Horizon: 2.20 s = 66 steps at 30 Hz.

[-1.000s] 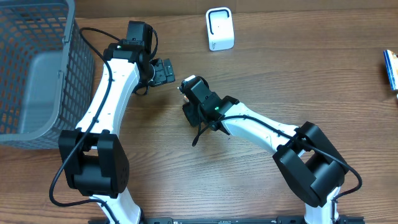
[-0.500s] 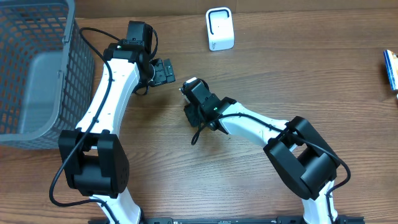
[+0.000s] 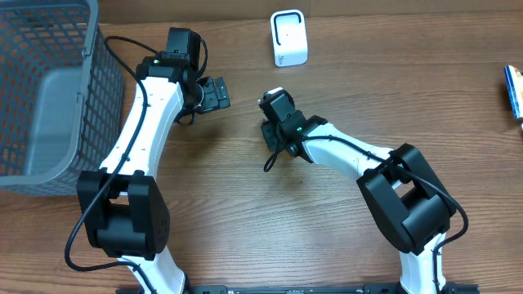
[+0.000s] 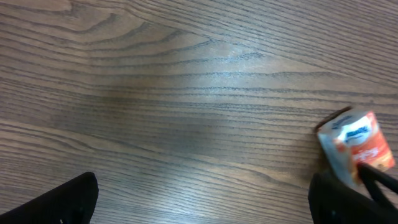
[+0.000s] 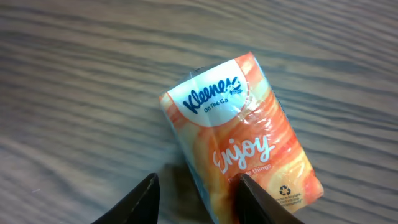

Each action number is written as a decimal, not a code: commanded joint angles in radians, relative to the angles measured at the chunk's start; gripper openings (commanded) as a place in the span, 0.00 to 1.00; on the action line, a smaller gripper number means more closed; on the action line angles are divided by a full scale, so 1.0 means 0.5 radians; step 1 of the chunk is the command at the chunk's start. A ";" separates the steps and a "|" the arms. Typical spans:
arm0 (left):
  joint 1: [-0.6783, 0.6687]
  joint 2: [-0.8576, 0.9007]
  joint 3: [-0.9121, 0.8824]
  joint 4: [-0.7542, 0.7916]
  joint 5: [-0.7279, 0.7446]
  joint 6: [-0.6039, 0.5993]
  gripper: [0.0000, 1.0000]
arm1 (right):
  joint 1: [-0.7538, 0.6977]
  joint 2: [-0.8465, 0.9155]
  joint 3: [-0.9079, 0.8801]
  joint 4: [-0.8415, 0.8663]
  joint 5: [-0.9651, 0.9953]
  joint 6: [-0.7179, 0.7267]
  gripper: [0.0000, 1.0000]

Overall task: Scan the item barcode
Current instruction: 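Reach the right gripper down to the orange packet and grasp it, then lift the orange packet with the right gripper to the scanner window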

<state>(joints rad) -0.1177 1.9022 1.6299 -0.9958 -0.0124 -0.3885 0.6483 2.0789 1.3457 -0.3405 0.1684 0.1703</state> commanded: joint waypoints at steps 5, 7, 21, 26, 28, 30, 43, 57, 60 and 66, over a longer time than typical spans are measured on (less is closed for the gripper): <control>-0.008 -0.013 0.033 0.002 -0.011 0.031 1.00 | -0.027 0.021 -0.018 -0.028 0.157 0.023 0.42; -0.008 -0.013 0.033 0.002 -0.011 0.031 1.00 | 0.006 -0.018 -0.018 -0.039 0.291 0.022 0.45; -0.008 -0.013 0.033 0.002 -0.011 0.031 1.00 | 0.084 -0.129 -0.020 0.018 0.552 -0.681 0.46; -0.008 -0.013 0.033 0.002 -0.011 0.031 1.00 | 0.050 -0.048 -0.020 0.041 0.478 -0.687 0.46; -0.008 -0.013 0.033 0.002 -0.011 0.031 1.00 | 0.043 0.007 -0.020 0.036 0.443 -0.687 0.46; -0.008 -0.013 0.033 0.002 -0.011 0.031 1.00 | 0.043 0.037 -0.020 0.036 0.438 -0.687 0.46; -0.008 -0.013 0.033 0.002 -0.011 0.031 1.00 | -0.002 0.130 -0.014 0.020 0.455 -0.570 0.10; -0.008 -0.013 0.033 0.002 -0.011 0.031 1.00 | -0.102 -0.059 0.472 -0.520 0.197 -0.174 0.04; -0.008 -0.013 0.033 0.002 -0.011 0.031 1.00 | -0.204 -0.114 0.621 -0.625 -0.204 -0.150 0.04; -0.008 -0.013 0.033 0.002 -0.011 0.031 1.00 | -0.482 -0.137 0.786 -0.529 -0.810 0.083 0.04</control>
<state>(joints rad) -0.1177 1.9022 1.6299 -0.9962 -0.0124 -0.3882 0.4618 2.0571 1.7016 -0.6327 -0.0319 0.1333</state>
